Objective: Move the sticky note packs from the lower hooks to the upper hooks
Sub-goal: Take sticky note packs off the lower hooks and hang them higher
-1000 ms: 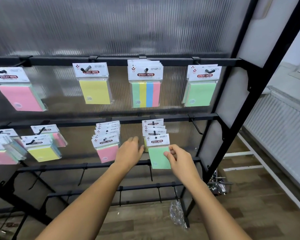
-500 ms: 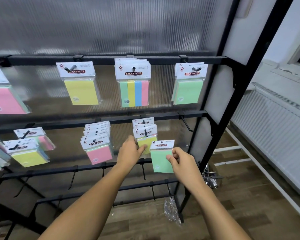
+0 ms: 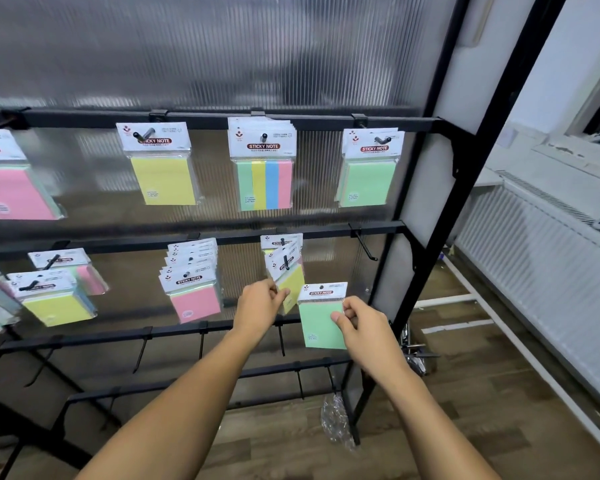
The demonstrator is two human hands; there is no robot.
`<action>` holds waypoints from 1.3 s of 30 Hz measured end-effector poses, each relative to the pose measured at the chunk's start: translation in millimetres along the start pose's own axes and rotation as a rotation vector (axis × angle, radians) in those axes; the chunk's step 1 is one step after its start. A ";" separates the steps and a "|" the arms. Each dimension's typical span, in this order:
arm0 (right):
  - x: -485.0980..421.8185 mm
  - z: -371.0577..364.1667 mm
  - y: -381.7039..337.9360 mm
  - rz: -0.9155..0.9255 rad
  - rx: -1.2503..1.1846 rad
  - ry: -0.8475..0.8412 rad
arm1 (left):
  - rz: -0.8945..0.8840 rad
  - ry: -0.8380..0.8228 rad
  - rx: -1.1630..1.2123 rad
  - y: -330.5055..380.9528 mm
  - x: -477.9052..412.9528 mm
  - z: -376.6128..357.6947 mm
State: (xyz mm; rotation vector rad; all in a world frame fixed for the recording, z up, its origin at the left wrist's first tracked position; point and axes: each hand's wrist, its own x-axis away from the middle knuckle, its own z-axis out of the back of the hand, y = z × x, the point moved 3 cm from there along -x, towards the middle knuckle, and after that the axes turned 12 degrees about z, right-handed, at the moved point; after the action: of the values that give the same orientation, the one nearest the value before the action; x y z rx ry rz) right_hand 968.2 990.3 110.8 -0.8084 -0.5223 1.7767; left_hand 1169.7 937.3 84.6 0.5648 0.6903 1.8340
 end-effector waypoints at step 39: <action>-55.9 131.4 -68.5 0.240 -0.093 0.381 | -0.317 0.078 0.213 98.6 49.1 74.4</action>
State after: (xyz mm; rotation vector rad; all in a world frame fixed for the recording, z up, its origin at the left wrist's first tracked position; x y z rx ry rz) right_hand 926.8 965.5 261.6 -1.2852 -0.2633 1.7626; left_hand 1136.7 969.7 209.2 0.4912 0.9780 1.5033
